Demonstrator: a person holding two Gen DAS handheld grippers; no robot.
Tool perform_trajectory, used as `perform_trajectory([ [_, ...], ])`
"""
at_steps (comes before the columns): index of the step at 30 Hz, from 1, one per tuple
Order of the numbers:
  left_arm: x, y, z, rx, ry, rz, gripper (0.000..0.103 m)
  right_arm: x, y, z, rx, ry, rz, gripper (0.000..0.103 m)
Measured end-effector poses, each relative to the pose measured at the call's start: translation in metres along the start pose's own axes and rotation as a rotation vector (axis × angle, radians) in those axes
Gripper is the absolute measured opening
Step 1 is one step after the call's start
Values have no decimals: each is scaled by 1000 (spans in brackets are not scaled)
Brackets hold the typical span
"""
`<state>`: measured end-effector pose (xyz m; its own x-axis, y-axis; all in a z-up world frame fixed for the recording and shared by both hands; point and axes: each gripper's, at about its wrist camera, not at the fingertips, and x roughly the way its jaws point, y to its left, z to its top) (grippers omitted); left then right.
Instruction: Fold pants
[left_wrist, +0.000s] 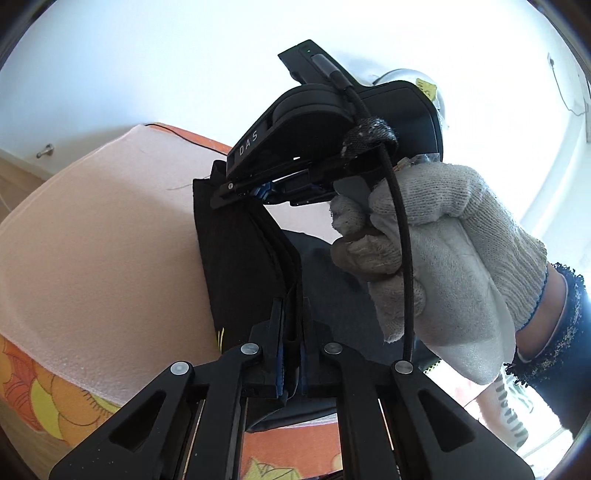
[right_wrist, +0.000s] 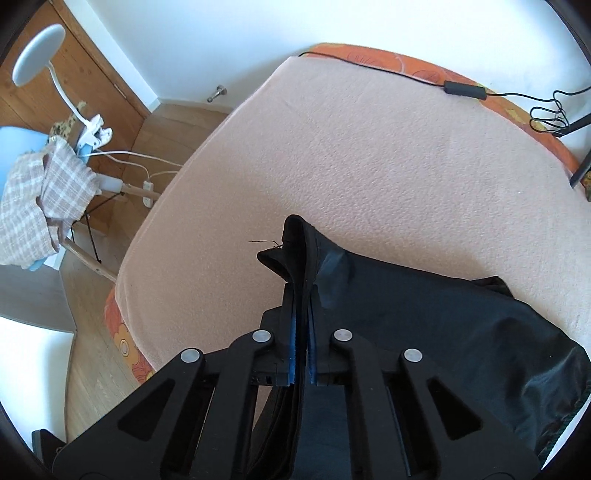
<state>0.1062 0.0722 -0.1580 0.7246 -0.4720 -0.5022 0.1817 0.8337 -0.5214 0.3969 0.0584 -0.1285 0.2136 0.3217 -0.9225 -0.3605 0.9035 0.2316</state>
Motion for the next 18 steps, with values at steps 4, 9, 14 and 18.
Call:
perform_trajectory([
  [4,13,-18,8,12,25,-65,4,-33,-31,-5,59,-64,31,5],
  [9,32,-31,18,42,68,-128,4,-67,-76,-15,120,-133,47,5],
  [14,61,-58,22,79,125,-204,4,-99,-129,-29,207,-190,68,5],
  [18,89,-84,26,113,176,-271,4,-119,-168,-46,250,-204,60,5],
])
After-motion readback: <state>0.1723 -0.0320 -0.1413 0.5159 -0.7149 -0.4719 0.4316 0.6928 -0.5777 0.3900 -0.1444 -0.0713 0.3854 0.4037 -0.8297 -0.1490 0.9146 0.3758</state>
